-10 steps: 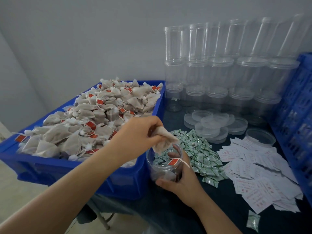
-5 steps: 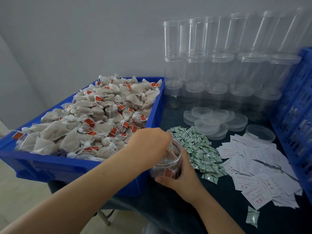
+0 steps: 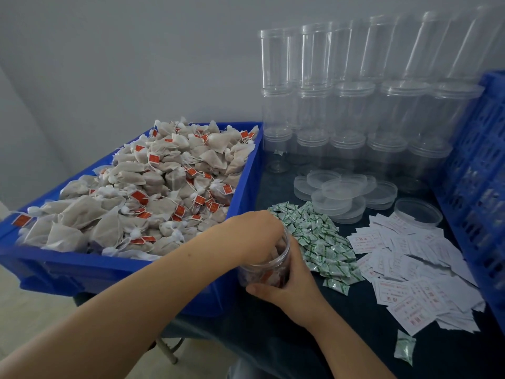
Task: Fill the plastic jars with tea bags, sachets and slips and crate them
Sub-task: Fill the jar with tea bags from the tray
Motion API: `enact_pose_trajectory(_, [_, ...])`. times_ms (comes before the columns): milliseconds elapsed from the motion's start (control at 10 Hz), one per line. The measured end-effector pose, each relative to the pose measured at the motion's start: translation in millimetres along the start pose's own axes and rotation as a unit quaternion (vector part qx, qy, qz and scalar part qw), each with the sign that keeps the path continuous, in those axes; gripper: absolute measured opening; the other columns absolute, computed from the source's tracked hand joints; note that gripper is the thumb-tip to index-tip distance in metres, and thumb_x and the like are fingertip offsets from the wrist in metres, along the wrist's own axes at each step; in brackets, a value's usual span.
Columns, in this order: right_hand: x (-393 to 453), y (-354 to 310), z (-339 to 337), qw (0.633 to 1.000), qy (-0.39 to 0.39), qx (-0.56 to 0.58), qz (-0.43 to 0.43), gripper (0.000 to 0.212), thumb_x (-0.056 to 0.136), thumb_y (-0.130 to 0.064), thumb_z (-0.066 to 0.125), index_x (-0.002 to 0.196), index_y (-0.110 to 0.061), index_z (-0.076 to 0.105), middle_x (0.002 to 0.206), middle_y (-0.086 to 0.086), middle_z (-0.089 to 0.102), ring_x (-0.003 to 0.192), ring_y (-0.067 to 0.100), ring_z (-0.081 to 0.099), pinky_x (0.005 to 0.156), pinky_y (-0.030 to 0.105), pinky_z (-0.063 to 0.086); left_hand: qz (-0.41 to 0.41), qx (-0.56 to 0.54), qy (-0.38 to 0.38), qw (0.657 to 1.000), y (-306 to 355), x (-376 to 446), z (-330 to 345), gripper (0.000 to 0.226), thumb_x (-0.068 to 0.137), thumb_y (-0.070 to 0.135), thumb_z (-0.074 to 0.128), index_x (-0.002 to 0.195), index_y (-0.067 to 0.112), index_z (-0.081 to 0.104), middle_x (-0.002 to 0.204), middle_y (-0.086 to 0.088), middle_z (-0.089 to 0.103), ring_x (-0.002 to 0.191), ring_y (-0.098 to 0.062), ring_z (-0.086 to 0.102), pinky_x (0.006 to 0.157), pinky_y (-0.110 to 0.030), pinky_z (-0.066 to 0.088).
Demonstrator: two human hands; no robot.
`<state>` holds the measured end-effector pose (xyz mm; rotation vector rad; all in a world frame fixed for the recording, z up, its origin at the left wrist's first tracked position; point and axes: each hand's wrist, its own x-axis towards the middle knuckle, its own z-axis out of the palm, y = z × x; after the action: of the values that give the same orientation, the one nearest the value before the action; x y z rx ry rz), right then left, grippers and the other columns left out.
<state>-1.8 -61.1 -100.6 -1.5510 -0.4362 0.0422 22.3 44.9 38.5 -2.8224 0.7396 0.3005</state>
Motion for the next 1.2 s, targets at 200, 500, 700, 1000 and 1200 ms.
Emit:
enact_pose_trajectory(200, [0.8,0.1,0.6,1.0,0.003,-0.001,-0.009,0.095,0.056,-0.035,0.093,0.124,-0.073,0.039,0.13,-0.029,0.057,0.123,0.0,0.057,0.09,0.015,0.051,0.03,-0.066,-0.016,0.997,-6.7,2.4,1.5,0.017,0.091,0.01,0.051,0.095,0.013,0.068,0.088,-0.002,0.062,0.069,-0.015,0.051,0.052,-0.017,0.034])
enact_pose_trajectory(500, [-1.7,-2.6,0.0,1.0,0.007,-0.011,0.004,0.092,0.051,-0.039,0.091,0.116,-0.079,0.038,0.126,-0.035,0.056,0.122,-0.005,0.055,0.092,0.014,0.05,0.042,-0.035,-0.136,0.989,-3.0,13.1,4.4,0.023,0.093,0.012,0.054,0.114,0.006,0.062,0.108,-0.008,0.063,0.088,-0.019,0.055,0.069,-0.022,0.034])
enact_pose_trajectory(700, [-1.4,-1.8,-0.4,1.0,0.006,-0.007,0.011,0.092,0.05,-0.04,0.091,0.117,-0.077,0.039,0.126,-0.034,0.056,0.122,-0.005,0.055,0.091,0.014,0.05,0.011,-0.055,-0.123,0.991,2.6,14.5,6.8,0.034,0.092,0.013,0.057,0.125,0.003,0.054,0.12,-0.012,0.061,0.109,-0.027,0.06,0.053,-0.022,0.036])
enact_pose_trajectory(1000, [-1.8,-2.9,-0.1,1.0,0.0,0.006,0.0,0.094,0.052,-0.035,0.092,0.117,-0.079,0.039,0.126,-0.033,0.058,0.12,-0.004,0.058,0.088,0.013,0.051,0.095,-0.104,-0.175,0.974,-11.7,8.4,-17.0,0.021,0.096,0.016,0.048,0.108,0.016,0.065,0.102,0.002,0.062,0.089,-0.013,0.055,0.081,-0.028,0.044])
enact_pose_trajectory(1200, [-4.1,-3.6,-0.8,1.0,-0.004,0.014,0.009,0.096,0.05,-0.036,0.091,0.118,-0.079,0.039,0.127,-0.032,0.053,0.119,-0.01,0.055,0.084,0.011,0.051,0.063,-0.26,0.005,0.963,-50.6,-21.2,-28.8,0.015,0.094,0.029,0.054,0.102,0.035,0.066,0.09,0.019,0.068,0.083,0.007,0.061,0.077,-0.014,0.047])
